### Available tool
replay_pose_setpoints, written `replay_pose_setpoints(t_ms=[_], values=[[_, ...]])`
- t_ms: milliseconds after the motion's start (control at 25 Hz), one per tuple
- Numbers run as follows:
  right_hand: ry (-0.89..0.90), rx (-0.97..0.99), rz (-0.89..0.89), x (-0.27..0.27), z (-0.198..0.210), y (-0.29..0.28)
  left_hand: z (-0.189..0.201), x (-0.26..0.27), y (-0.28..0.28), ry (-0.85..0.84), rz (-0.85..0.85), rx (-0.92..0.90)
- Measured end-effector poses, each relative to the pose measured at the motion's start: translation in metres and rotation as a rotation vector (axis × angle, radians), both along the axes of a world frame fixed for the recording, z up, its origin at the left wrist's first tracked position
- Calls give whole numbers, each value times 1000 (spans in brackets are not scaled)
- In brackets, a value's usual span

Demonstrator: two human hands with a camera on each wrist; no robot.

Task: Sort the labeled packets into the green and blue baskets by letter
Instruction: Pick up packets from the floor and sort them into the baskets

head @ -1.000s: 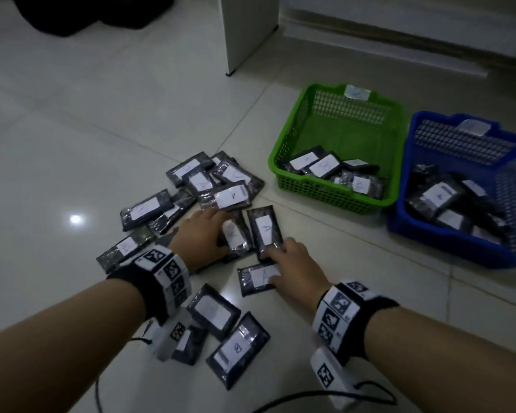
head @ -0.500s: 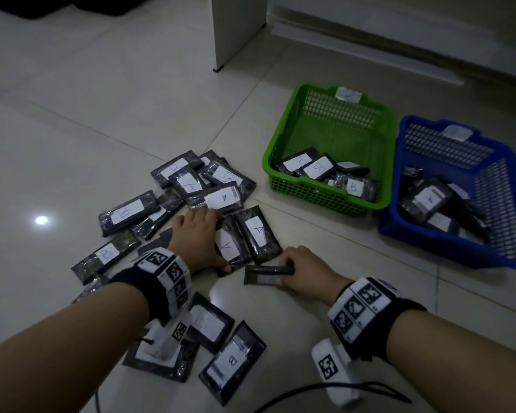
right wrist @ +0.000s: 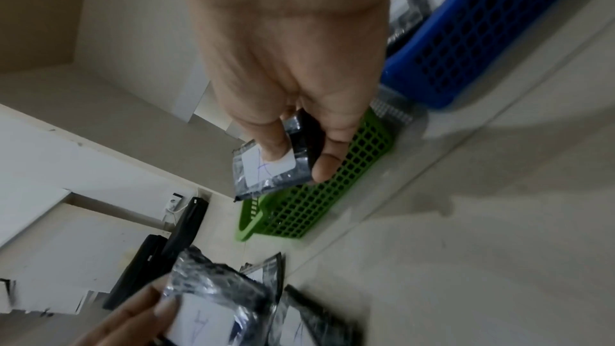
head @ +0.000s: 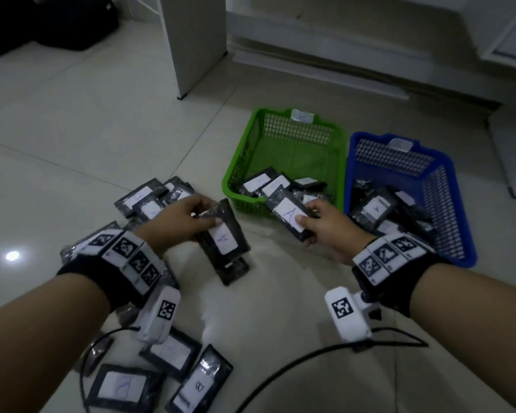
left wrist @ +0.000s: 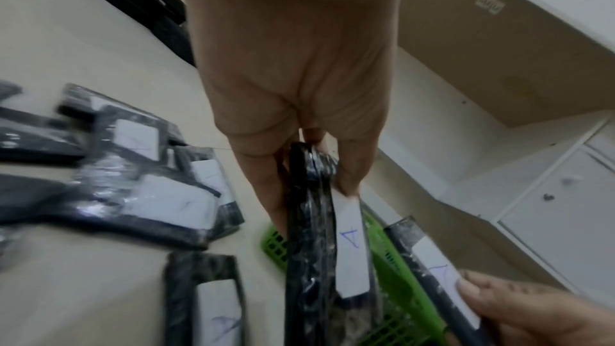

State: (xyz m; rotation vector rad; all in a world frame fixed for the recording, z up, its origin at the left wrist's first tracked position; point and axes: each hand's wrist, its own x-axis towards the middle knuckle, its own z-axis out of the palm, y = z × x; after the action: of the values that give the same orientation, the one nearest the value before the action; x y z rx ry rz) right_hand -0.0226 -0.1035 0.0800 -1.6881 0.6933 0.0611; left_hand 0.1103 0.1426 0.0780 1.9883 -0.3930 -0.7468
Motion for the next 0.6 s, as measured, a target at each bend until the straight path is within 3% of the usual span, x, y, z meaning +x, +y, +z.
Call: replay_pose_setpoints(t_ms=[160,280,480,600], values=[[57,10,-58,-8,41,-66,55,4,-80,92,25,-168],[56,58,-155,-27,58,-120,76,-5,-154,150,22,-221],[-83,123,-559,-50,30,-191,45,-42,-261,284,157,-215],[-49,172,-623,-59,7,-207,16,-66,-296,263,269,-208]])
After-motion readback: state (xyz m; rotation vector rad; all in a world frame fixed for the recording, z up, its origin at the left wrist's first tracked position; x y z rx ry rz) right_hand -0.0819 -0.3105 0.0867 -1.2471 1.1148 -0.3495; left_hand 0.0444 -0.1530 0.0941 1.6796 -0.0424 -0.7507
